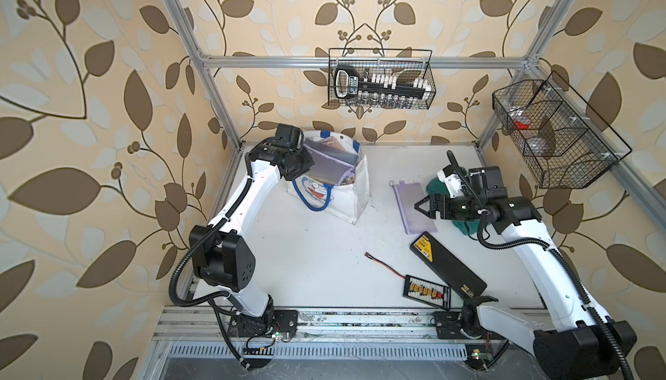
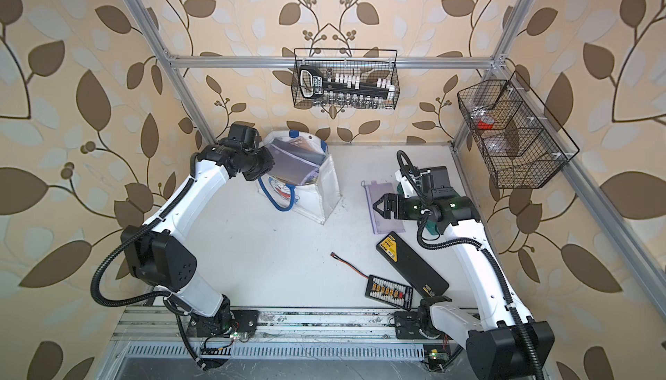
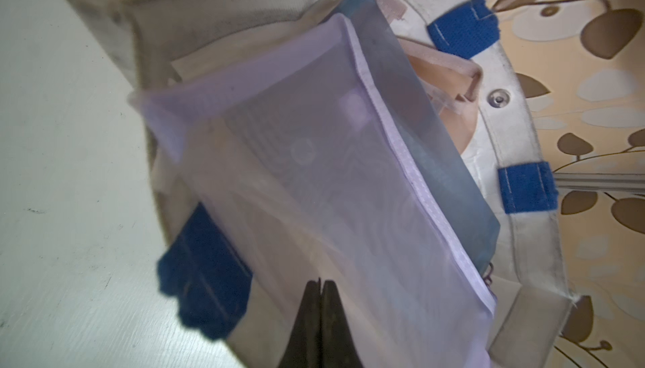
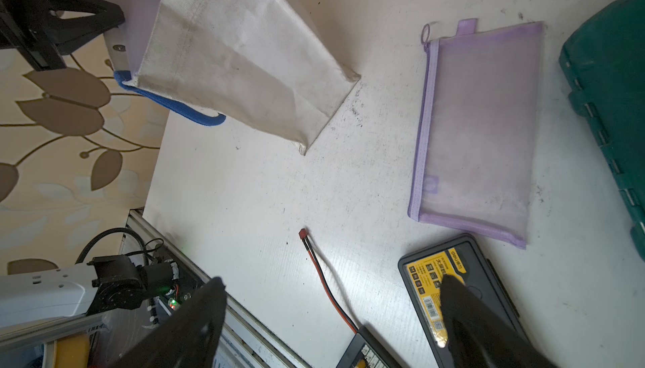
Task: Put the pencil pouch into the canvas bag
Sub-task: Adjust the pencil pouch in the canvas bag.
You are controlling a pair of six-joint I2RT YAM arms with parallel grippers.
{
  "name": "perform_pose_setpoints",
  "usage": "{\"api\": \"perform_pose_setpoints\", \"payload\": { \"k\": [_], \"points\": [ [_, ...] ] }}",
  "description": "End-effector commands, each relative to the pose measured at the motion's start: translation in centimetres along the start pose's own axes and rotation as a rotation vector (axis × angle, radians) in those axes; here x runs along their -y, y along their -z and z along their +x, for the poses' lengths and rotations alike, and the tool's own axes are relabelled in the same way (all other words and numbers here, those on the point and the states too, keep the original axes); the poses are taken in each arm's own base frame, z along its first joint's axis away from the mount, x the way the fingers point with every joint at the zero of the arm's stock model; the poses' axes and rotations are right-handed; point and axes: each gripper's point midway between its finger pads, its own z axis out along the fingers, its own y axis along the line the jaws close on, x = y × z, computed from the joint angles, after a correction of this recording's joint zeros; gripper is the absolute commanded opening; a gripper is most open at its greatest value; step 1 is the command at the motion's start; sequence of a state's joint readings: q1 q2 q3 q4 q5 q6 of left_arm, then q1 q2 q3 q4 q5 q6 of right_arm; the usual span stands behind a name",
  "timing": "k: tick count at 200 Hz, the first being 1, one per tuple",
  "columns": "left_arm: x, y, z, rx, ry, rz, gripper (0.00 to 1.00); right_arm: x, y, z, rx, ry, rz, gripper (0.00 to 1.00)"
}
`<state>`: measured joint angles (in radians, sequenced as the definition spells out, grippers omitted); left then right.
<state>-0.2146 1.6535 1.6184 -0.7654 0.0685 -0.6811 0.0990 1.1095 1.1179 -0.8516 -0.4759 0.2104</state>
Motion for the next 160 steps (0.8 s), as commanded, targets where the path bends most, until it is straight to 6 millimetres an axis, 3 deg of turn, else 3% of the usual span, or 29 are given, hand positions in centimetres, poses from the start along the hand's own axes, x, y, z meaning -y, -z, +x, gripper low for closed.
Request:
{"api": "perform_pose_setpoints", "payload": {
  "k": [1,38,61,75,101,129,160],
  "points": [
    [1.9,-0.1,-1.9,0.063,0.009,0.035,0.0,0.2,0.2,0.9,-0.023,0.011,-0.008,0.94],
    [3.1,-0.5,-2.9,0.054,-0.016,0.032,0.0,0.8,-0.3,0.7,-0.021,0.005,0.012,0.94],
    [4.9,1.9,-3.2,0.091,-0.1,0.072,0.0,2.3,-1.2,0.9,-0.021,-0.011,0.052,0.94],
    [6.7,4.0,-2.0,0.107,-0.212,0.089,0.04,3.6,-2.0,1.2,-0.026,-0.039,0.067,0.94],
    [9.2,7.7,3.1,0.076,-0.364,0.133,0.32,5.8,-3.7,1.8,-0.031,-0.106,0.083,0.94],
    [9.3,10.3,11.2,-0.039,-0.419,0.185,0.63,8.6,-5.6,1.6,-0.028,-0.185,0.105,0.94],
    [9.4,12.7,20.0,-0.157,-0.5,0.216,0.72,11.4,-7.6,1.6,-0.039,-0.259,0.126,0.94]
  ]
}}
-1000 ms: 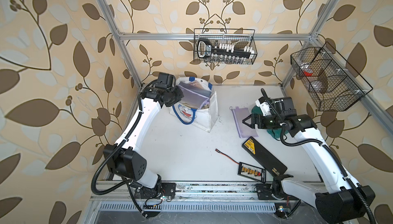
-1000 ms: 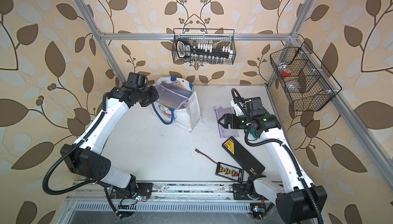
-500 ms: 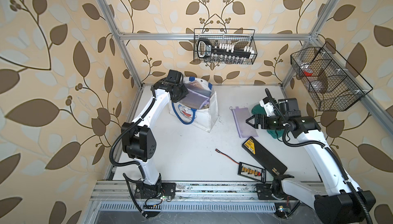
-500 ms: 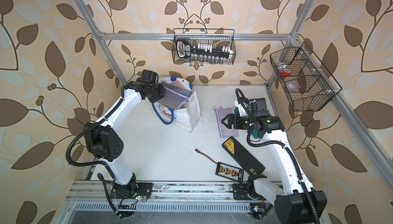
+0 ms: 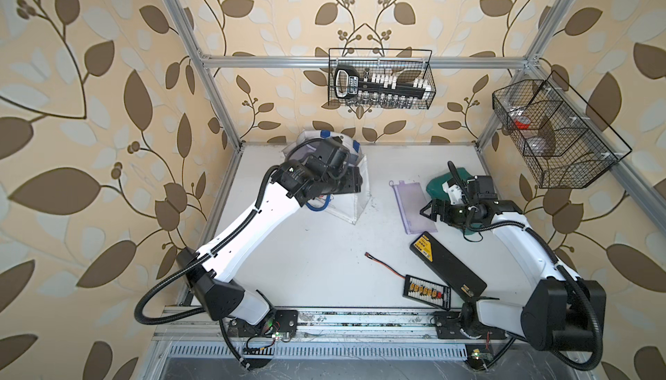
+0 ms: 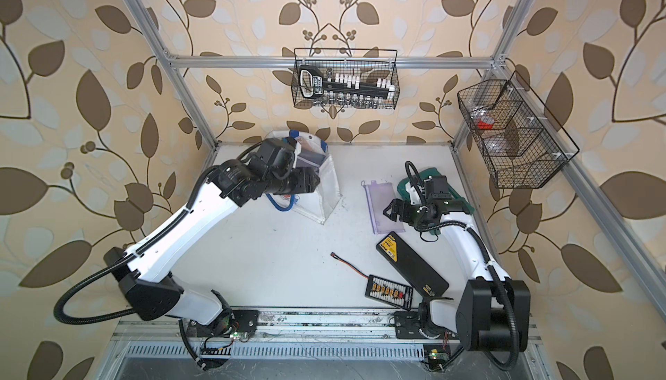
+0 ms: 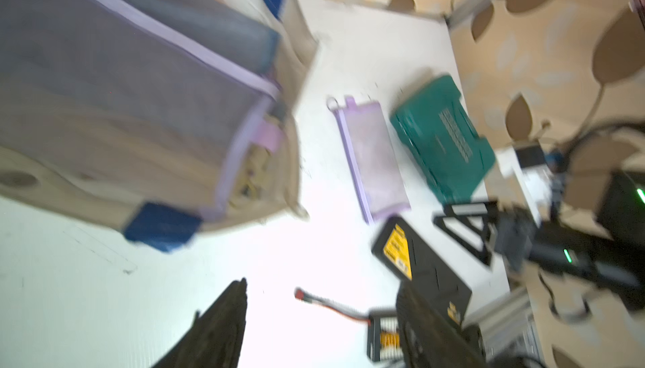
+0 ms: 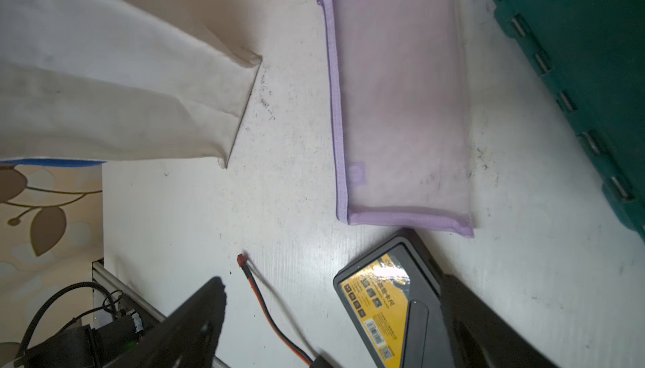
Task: Put the pencil pouch into the canvas bag
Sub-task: Adjust the pencil pouch in the canvas bag, then move the pencil pouch to the center of the board, then adjust the canvas bag at the center of the board.
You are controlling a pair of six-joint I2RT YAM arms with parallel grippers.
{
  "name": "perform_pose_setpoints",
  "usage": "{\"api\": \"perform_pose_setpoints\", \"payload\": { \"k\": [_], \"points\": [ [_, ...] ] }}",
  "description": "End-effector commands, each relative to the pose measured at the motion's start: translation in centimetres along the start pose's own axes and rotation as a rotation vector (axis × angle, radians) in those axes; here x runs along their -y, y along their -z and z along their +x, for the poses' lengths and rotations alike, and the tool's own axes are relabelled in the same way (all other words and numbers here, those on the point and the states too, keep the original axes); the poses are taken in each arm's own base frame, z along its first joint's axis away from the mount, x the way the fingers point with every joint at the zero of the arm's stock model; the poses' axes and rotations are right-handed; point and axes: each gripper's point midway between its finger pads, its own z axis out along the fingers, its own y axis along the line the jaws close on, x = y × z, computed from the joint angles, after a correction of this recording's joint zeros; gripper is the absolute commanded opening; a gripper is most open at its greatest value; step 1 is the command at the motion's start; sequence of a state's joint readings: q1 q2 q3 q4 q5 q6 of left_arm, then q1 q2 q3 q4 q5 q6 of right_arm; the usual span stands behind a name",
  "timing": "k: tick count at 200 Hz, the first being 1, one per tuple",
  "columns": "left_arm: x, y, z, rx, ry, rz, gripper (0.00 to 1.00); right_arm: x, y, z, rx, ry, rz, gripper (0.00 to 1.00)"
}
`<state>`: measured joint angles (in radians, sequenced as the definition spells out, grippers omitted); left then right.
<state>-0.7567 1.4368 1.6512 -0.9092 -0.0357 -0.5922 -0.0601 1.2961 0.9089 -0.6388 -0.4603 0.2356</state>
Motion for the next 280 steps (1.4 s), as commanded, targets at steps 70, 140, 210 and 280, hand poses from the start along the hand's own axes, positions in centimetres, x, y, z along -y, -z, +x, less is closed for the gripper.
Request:
{"api": "perform_pose_setpoints", "payload": {
  "k": [70,140,210,280],
  "points": [
    [4.1,-7.4,13.9,-0.279,0.025,0.093,0.77,4.8,-7.1,-3.1,-0.051,-0.1,0.035,0.92],
    [1.9,-17.6,13.2,-0.352,0.144,-0.028,0.77,2.9,-11.8,-1.7,-0.185,-0.035,-0.009,0.87],
    [-1.5,-25.3,10.5,-0.354,0.334,-0.075,0.77,1.1,-13.4,1.1,-0.238,-0.03,-0.043,0.76],
    [-1.5,-29.6,11.3,-0.389,0.339,-0.053,0.65,-0.3,-13.3,1.1,-0.231,-0.086,-0.12,0.64]
  ]
}}
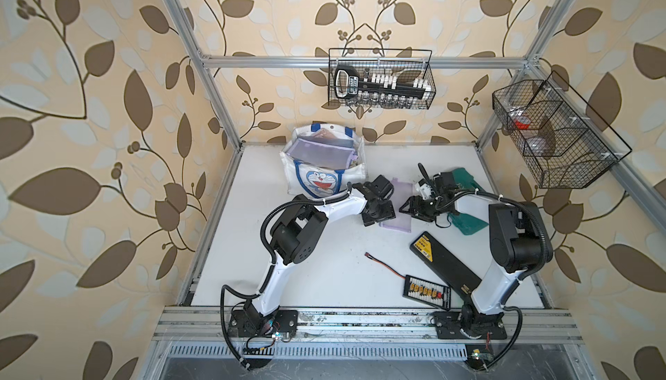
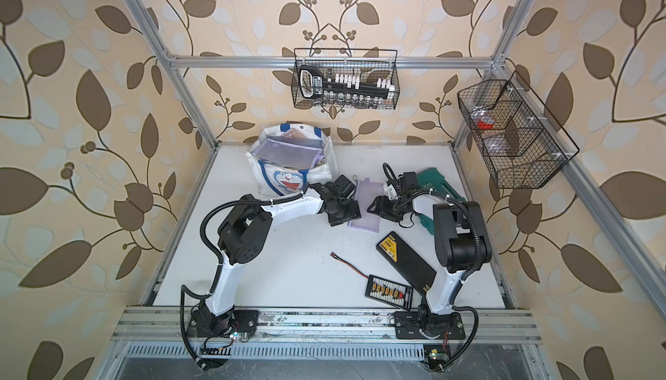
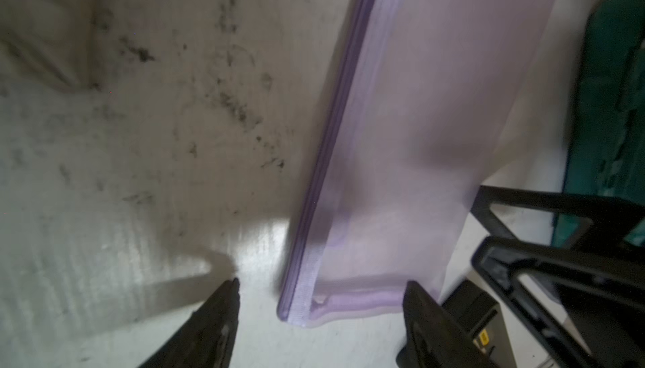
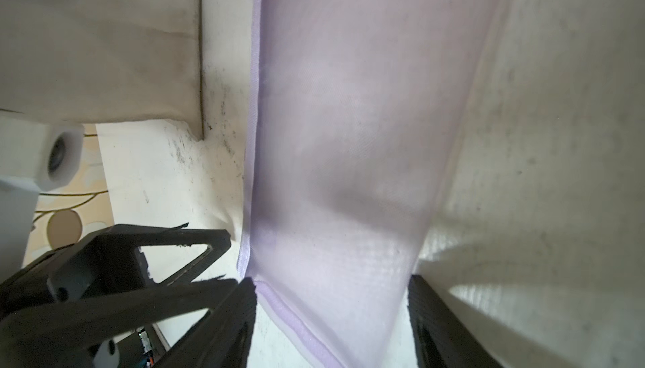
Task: Put the pencil pouch into the canvas bag
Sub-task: Adjust the canvas bag at the center of the board, then pick up the pencil pouch from the center of the board.
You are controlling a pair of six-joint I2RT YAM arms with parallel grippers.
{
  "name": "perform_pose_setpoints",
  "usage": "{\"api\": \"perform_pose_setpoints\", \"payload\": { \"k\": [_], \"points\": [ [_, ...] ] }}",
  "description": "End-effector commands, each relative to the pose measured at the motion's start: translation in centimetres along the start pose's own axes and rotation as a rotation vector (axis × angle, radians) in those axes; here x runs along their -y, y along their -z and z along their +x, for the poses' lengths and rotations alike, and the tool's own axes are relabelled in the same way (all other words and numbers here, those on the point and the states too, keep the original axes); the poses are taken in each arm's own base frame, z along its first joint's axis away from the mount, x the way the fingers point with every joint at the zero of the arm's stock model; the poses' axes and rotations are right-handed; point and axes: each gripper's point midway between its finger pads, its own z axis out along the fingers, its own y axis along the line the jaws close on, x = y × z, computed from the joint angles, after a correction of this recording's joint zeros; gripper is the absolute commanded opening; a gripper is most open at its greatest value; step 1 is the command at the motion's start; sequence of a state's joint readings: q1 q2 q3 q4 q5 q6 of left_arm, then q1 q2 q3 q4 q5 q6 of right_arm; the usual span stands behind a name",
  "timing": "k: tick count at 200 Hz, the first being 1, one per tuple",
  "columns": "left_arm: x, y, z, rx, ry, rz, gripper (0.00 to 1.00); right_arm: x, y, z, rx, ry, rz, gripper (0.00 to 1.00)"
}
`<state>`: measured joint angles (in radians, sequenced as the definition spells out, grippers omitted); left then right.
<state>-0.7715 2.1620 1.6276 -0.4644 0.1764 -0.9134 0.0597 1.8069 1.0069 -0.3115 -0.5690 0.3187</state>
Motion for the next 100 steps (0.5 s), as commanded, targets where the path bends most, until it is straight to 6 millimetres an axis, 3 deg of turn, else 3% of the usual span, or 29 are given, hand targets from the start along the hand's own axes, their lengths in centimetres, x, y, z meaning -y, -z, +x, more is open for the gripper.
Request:
{"api": "perform_pose_setpoints", "payload": {
  "k": [1,30,66,100],
  "points": [
    [0.2,-1.4,0.0,-0.025,0.007,0.024,0.64,0.6,-0.8,2.0,-0.061,-0.058,-0.005,0.64],
    [0.4,-2.0,0.5,-0.044,0.007,0.024,0.43,0.5,-0.7,2.4,-0.067,-0.06,-0.014,0.56],
    [0.7,-1.5,1.2,-0.043,-0.013,0.032,0.01,0.1,-0.4,2.7,-0.068,-0.056,-0.034,0.47],
    [1.0,-0.2,1.6,-0.039,-0.038,0.051,0.0,-0.9,1.2,2.4,-0.039,-0.036,-0.059,0.45]
  ]
}}
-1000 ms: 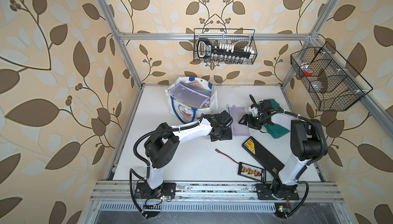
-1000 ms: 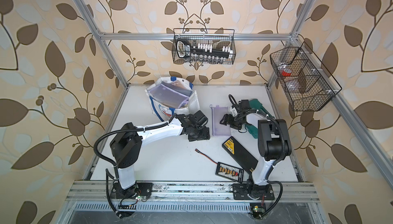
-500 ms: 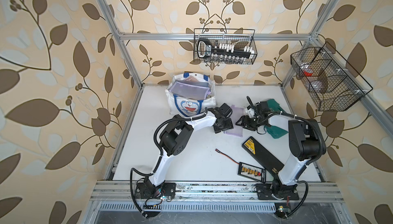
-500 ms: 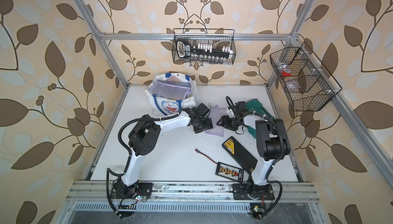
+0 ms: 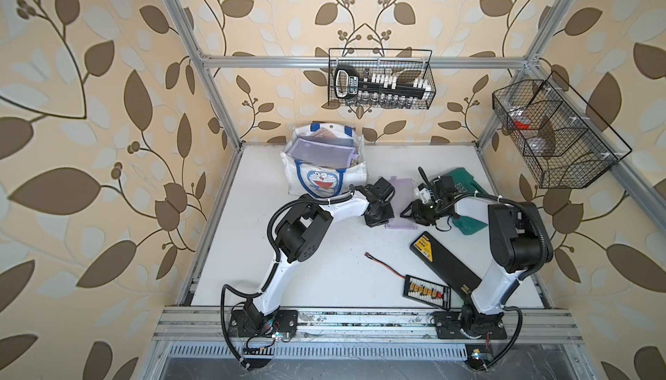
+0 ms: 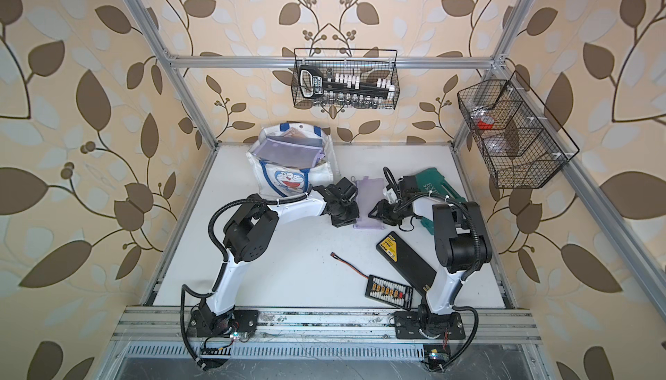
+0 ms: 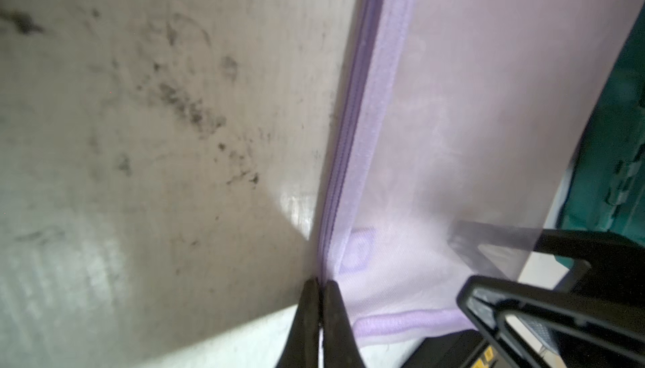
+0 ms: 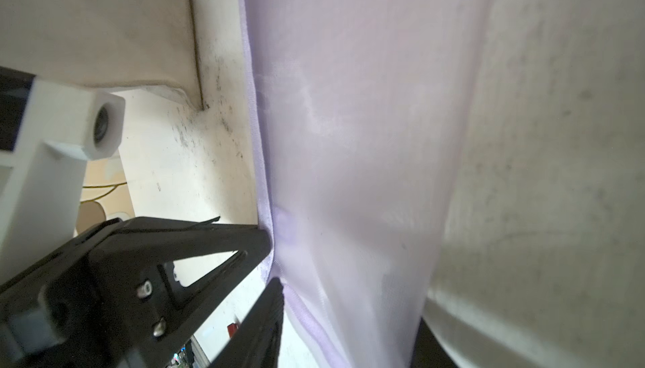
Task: Put the pencil pouch into the canvas bag
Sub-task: Pick up the pencil pouch from the center of the board.
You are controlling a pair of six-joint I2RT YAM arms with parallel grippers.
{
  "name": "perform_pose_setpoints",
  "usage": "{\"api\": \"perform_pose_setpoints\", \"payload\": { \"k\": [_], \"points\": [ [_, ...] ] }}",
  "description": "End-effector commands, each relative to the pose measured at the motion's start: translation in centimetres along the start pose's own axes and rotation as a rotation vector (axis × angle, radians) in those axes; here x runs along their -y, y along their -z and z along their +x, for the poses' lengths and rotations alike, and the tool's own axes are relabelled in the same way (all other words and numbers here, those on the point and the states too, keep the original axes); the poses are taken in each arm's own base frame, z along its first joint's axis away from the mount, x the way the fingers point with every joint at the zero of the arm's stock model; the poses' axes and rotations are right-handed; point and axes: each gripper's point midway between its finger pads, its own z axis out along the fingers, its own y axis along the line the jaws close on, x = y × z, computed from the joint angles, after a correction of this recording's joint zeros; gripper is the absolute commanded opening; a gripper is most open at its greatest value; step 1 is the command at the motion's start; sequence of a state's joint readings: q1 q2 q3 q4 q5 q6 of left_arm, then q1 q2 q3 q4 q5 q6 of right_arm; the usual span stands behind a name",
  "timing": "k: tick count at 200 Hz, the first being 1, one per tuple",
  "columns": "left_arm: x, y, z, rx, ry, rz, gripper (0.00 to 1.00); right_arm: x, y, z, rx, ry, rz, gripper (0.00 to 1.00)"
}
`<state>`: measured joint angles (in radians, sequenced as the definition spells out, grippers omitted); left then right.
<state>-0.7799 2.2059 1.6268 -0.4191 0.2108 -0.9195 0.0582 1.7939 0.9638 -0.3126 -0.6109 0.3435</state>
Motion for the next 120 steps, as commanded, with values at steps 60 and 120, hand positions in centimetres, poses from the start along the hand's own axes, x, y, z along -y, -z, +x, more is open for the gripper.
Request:
{"api": "perform_pose_setpoints", "payload": {
  "k": [60,120],
  "points": [
    [4.2,7.8,3.8,0.008,-0.169,0.192,0.0,-4.4,6.1,0.3,0.085,0.106,-0.114,0.01],
    [7.2,14.0,6.6,0.039,-0.249,0.331,0.0,-8.6,10.4,1.3,0.127,0.192,-0.195,0.0]
  ]
}}
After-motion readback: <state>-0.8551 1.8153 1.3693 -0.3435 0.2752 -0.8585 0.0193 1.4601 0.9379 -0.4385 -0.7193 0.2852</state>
